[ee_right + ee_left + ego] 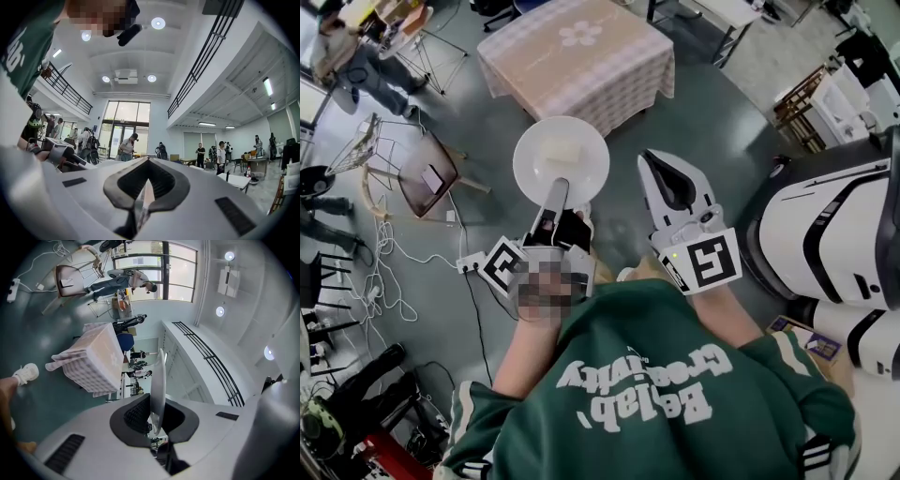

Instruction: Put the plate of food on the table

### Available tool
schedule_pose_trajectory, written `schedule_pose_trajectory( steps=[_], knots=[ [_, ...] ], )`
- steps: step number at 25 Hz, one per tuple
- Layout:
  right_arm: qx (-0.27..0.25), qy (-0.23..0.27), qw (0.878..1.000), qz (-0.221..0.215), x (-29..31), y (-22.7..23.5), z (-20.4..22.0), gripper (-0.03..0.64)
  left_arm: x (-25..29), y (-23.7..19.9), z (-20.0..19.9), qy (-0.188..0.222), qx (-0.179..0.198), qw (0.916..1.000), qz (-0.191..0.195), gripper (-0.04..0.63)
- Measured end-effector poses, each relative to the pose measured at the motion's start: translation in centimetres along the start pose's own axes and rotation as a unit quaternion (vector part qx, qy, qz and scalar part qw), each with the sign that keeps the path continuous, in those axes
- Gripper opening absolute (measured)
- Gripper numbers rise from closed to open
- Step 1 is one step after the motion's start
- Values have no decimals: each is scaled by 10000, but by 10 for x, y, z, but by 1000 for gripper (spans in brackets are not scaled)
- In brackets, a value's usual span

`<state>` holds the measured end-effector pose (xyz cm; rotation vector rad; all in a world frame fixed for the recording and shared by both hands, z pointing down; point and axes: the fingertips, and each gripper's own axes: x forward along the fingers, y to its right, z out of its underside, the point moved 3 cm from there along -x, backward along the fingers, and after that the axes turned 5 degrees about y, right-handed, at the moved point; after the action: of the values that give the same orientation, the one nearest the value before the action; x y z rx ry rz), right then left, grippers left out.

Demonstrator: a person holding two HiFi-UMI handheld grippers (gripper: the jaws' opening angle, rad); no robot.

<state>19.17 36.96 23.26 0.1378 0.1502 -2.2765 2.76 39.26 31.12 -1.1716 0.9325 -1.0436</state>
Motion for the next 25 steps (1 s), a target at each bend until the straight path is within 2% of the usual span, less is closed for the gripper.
schedule_pose_trajectory(
  steps=[8, 19, 25],
  knots=[
    [-46, -85, 9999, 40, 59, 27, 13, 15, 62, -13, -32, -132, -50, 9999, -59, 31],
    [-53, -287, 9996, -4, 156, 48, 36, 15, 143, -35, -97, -239, -179, 9995, -123, 31],
    [-50, -355, 9993, 46, 198, 64, 39, 15, 186, -34, -121, -337, -212, 9992, -75, 31]
  ],
)
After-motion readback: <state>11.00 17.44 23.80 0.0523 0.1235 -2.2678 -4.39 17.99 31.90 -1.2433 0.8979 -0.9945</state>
